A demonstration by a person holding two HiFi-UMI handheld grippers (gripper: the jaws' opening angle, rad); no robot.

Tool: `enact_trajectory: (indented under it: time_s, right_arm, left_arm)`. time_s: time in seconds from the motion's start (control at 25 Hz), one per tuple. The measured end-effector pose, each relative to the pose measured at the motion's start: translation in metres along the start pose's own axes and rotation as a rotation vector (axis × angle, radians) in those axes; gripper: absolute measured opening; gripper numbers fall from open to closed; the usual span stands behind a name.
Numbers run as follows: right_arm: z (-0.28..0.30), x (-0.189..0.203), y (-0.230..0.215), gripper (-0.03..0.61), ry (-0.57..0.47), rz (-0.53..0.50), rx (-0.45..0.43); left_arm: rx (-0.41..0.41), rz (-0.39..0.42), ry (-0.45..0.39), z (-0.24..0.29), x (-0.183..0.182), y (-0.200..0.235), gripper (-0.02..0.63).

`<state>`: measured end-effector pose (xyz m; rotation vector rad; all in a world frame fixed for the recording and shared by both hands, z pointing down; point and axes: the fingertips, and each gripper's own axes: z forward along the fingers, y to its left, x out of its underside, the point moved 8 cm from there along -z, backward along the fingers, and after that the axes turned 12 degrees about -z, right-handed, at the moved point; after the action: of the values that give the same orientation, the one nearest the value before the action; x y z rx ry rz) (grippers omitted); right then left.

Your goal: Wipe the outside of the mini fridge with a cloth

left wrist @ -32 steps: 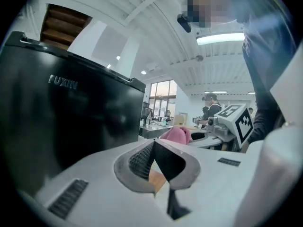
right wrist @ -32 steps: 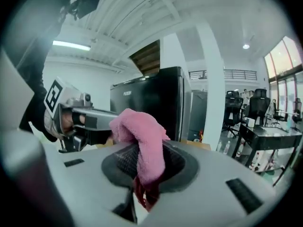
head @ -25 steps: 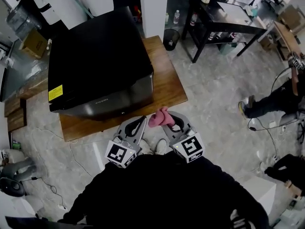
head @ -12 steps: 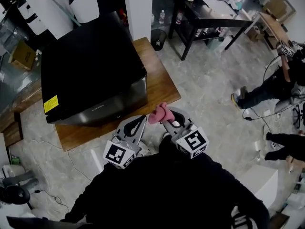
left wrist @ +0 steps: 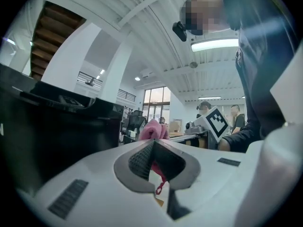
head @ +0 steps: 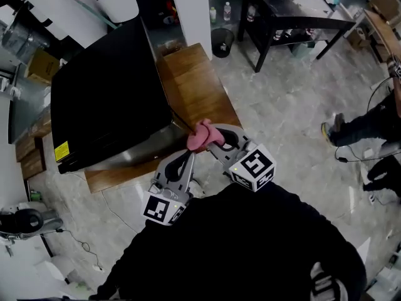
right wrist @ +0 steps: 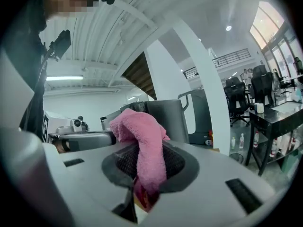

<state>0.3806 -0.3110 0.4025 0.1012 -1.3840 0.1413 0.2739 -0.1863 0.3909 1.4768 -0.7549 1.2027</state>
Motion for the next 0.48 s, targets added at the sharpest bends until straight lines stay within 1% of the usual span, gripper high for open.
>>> enact_trajectory:
  time_s: [0.12,0.2,0.32,0.4,0.48]
  right_arm:
    - [0.015,-0.001,-0.025,0.083,-0.019,0.019,-0.089]
    - [0.027,-0.005,-0.042,0.083,-0.032,0.040,-0.157]
    - [0.041,-0.008,-0.066,0.083,-0.032,0.049,-0.232]
    - [0.050,-0.007,-0.070,0.083,-0.034,0.048,-0.282]
    - [0.060,-0.007,-0.068,0.083,-0.038,0.042,-0.343]
  left_arm:
    - [-0.085,-0.005,0.023,0.021,0.002,-0.006,0.006]
    - [-0.143,0.008,0.009,0.034,-0.003,-0.010,0.006]
    - [-0.184,0.031,-0.019,0.059,-0.008,-0.014,0.006]
    - [-0.218,0.032,-0.036,0.065,-0.005,-0.016,0.006]
    - [-0.273,0.026,-0.053,0.066,-0.004,-0.019,0.006]
